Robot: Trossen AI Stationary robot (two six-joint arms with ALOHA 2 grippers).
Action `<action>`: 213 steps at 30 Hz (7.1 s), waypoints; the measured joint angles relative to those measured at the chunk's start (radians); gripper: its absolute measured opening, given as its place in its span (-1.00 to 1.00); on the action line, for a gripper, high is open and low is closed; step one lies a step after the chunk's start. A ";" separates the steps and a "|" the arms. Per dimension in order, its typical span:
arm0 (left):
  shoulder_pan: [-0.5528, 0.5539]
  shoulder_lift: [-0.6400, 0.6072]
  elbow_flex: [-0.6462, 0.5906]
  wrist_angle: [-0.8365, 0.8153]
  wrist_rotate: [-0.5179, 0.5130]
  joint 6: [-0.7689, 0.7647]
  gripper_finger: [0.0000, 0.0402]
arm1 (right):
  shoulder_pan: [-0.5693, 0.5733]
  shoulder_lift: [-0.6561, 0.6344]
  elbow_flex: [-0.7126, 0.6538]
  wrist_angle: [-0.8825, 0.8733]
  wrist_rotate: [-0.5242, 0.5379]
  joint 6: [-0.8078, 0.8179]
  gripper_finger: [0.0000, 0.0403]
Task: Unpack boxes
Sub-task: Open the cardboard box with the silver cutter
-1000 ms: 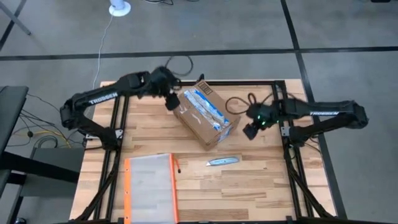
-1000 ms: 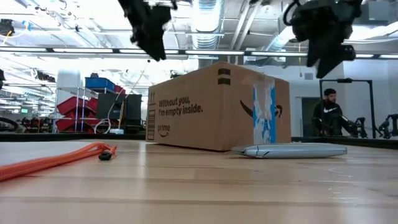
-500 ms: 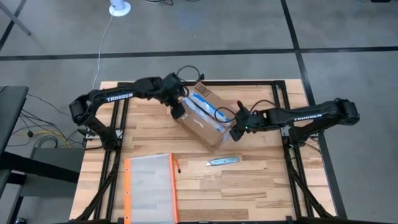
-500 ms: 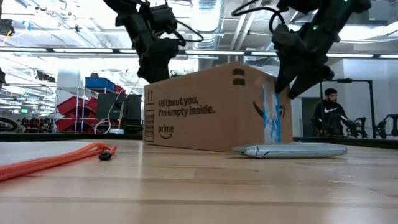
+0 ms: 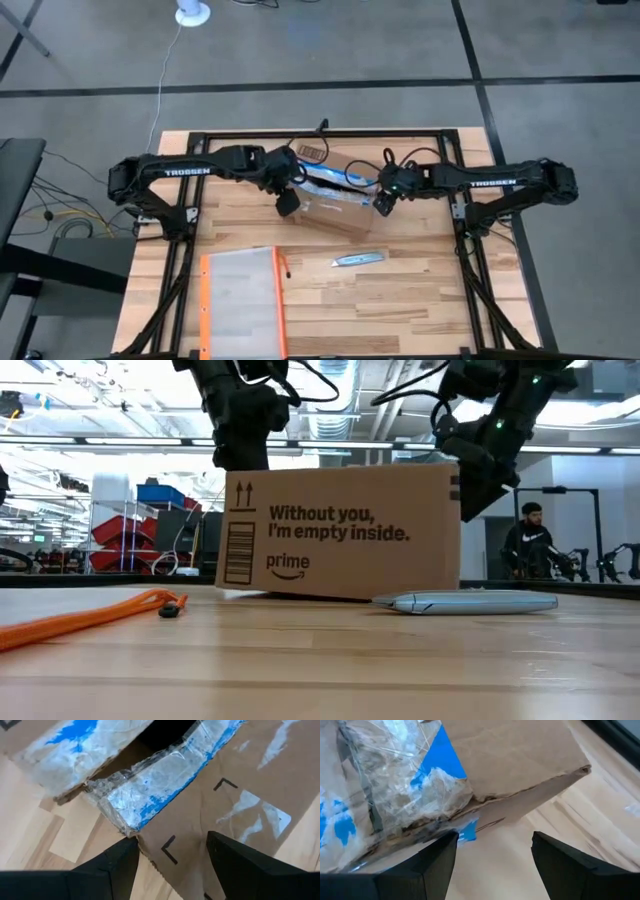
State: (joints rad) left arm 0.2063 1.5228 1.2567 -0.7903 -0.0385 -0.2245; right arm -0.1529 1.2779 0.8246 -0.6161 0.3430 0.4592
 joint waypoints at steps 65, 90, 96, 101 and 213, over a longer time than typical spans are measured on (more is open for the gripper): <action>-0.055 -0.158 0.046 -0.045 -0.036 0.153 0.08 | 0.515 0.261 -0.143 0.371 -0.335 0.058 -0.51; -0.071 -0.147 0.136 0.404 0.243 0.238 0.08 | 0.275 -0.062 0.253 0.075 -0.136 -0.369 -0.51; -0.105 -0.080 0.135 0.417 0.243 0.248 0.08 | 0.235 -0.062 0.252 0.109 -0.136 -0.390 -0.51; -0.124 -0.032 0.135 0.480 0.243 0.291 0.08 | 0.222 -0.062 0.252 0.133 -0.136 -0.393 -0.51; 0.110 -0.049 -0.016 1.099 0.496 0.114 -0.37 | 0.065 -0.099 0.158 0.889 -0.211 -0.460 0.21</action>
State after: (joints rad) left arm 0.3164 1.4738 1.2411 0.3084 0.4579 -0.1108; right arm -0.0875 1.1793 0.9822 0.2733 0.1322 -0.0010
